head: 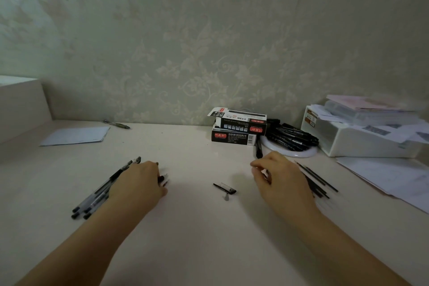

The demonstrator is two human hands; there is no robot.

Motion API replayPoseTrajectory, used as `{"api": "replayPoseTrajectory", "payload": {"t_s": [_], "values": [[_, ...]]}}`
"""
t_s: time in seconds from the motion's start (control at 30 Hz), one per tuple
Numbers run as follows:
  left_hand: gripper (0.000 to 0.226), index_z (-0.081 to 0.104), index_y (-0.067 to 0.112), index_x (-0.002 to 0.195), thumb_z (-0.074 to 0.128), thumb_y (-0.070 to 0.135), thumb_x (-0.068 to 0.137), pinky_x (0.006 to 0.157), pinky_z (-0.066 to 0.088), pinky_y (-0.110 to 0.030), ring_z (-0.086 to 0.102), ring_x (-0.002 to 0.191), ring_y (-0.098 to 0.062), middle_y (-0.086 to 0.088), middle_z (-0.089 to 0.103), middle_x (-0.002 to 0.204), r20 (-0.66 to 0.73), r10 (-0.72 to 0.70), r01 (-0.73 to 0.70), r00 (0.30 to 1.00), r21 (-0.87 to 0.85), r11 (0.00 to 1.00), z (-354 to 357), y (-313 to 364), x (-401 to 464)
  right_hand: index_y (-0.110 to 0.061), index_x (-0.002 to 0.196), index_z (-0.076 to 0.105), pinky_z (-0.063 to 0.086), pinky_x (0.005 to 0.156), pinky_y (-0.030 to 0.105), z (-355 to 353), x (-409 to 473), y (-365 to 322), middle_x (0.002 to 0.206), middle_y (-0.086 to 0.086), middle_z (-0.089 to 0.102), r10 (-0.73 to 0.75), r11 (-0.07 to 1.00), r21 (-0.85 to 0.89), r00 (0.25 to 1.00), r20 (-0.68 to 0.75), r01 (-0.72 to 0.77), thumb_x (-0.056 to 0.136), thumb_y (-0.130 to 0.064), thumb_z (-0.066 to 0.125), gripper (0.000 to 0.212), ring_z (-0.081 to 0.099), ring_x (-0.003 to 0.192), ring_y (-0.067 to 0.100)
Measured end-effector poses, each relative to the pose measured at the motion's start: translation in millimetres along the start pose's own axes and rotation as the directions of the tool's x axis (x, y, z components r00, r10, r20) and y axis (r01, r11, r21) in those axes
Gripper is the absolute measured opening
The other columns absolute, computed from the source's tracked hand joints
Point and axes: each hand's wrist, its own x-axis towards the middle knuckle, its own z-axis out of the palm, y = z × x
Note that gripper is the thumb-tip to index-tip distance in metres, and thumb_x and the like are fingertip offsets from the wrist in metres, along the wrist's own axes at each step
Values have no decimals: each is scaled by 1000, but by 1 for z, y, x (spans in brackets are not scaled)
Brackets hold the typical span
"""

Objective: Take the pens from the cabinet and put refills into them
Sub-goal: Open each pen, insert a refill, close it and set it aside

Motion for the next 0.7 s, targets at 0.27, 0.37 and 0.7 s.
{"api": "replayPoseTrajectory", "payload": {"t_s": [0.27, 0.37, 0.7], "values": [[21, 53, 17, 78, 53, 33, 92, 71, 49, -30, 55, 75, -18, 3, 55, 76, -23, 34, -33, 999, 23, 999, 0, 1, 1, -19, 104, 75, 50, 67, 18, 5, -4, -6, 92, -11, 63, -34, 999, 40, 997, 64, 31, 92, -19, 65, 16, 53, 67, 2], [30, 38, 19, 65, 53, 32, 88, 61, 40, -26, 46, 65, -15, 6, 42, 65, -69, 61, -60, 996, 4, 998, 0, 11, -4, -24, 94, 76, 45, 62, 10, 7, -5, -14, 84, -16, 67, 91, 957, 273, 994, 57, -103, 90, -18, 68, 11, 56, 63, 2], [25, 54, 30, 63, 64, 32, 86, 51, 36, -8, 49, 51, 5, 25, 57, 58, -257, 356, -435, 898, -635, 638, 7, 56, -28, -11, 95, 78, 53, 70, 21, 23, -17, -47, 88, 9, 77, 228, 307, 718, 780, 582, -625, 75, -41, 70, 36, 68, 74, 13]]}}
